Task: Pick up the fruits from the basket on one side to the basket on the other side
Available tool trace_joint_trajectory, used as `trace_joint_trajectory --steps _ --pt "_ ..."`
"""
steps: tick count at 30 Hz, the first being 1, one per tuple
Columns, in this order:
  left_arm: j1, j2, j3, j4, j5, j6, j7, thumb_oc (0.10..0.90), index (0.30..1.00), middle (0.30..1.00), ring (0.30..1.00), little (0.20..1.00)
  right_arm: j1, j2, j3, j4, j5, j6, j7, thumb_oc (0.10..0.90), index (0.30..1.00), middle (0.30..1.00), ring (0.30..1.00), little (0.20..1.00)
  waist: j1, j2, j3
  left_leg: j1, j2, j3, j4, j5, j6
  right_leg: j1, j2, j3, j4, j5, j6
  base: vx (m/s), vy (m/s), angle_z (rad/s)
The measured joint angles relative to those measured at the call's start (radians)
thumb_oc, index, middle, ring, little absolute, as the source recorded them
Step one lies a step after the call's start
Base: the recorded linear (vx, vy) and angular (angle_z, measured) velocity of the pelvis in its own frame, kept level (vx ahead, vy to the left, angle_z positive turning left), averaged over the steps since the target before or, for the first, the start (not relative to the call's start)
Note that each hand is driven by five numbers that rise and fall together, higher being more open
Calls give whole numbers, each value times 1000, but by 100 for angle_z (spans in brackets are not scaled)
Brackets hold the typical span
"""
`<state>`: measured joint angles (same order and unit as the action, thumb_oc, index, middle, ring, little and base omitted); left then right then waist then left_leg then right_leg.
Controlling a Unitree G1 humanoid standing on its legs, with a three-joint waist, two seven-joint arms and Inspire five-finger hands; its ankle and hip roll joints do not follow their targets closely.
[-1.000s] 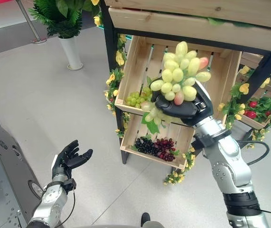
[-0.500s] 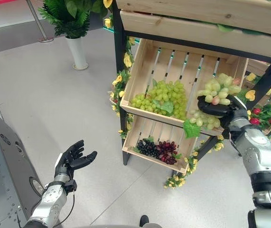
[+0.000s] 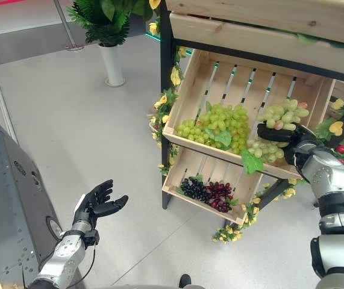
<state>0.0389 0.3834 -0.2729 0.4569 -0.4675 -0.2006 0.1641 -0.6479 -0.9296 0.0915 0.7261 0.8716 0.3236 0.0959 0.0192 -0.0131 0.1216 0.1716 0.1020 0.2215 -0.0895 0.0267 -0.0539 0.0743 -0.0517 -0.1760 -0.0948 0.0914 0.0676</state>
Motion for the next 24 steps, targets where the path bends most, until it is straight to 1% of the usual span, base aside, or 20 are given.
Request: trace_joint_trajectory --steps 6,8,11,12,13,14,16,18,20,24 --pt "0 0 -6 0 0 0 -6 800 900 900 900 900 -73 -1 44 20 -12 0 -40 400 300 300 300 300 1 14 8 1 0 -1 0 0 0 2 0 -3 0 0 0 0 0 0" --pt "-1 0 -12 0 0 0 -5 800 900 900 900 900 -104 -2 81 28 -102 0 -41 400 300 300 300 300 2 16 11 1 0 -1 0 0 0 2 0 -3 0 0 0 0 0 0" --pt "-2 0 -20 0 0 0 -5 800 900 900 900 900 -121 -2 109 61 -177 1 -41 400 300 300 300 300 7 16 11 2 0 -2 0 0 0 4 0 -4 0 0 0 0 0 0" --pt "-2 0 -20 0 0 0 -5 800 900 900 900 900 -128 -2 124 75 -210 3 -40 529 493 493 493 493 9 16 11 2 0 -2 0 0 0 4 -1 -4 0 0 0 0 0 0" --pt "-2 0 -20 0 0 0 -5 800 900 900 900 900 -128 -2 125 79 -222 6 -39 739 808 808 808 808 10 16 11 2 0 -3 0 0 0 4 -1 -4 0 0 0 0 0 0" --pt "-2 1 -20 0 0 0 -4 800 900 900 900 900 -133 -2 134 95 -246 8 -33 800 900 900 900 900 12 16 11 2 0 -3 0 0 0 4 -1 -4 0 0 0 0 0 0" --pt "-3 1 -20 1 0 0 -4 800 900 900 900 900 -147 -3 169 109 -286 12 -26 800 900 900 900 900 12 16 11 2 0 -3 0 0 0 4 -1 -4 0 0 0 0 0 0" --pt "-4 1 -22 1 0 0 -4 800 900 900 900 900 -149 -3 178 113 -317 12 -19 800 900 900 900 900 12 16 11 2 0 -3 0 0 0 4 -1 -4 0 0 0 0 0 0" --pt "-5 2 -25 2 0 0 -4 800 900 900 900 900 -163 -4 203 116 -322 12 -18 800 900 900 900 900 11 16 13 2 0 -2 0 0 0 4 -1 -4 0 0 0 0 0 0" --pt "-5 2 -28 2 0 0 -5 800 900 900 900 900 -187 -7 208 117 -361 12 -17 800 900 900 900 900 9 16 15 2 0 -2 0 0 0 3 -1 -3 0 0 0 0 0 0"
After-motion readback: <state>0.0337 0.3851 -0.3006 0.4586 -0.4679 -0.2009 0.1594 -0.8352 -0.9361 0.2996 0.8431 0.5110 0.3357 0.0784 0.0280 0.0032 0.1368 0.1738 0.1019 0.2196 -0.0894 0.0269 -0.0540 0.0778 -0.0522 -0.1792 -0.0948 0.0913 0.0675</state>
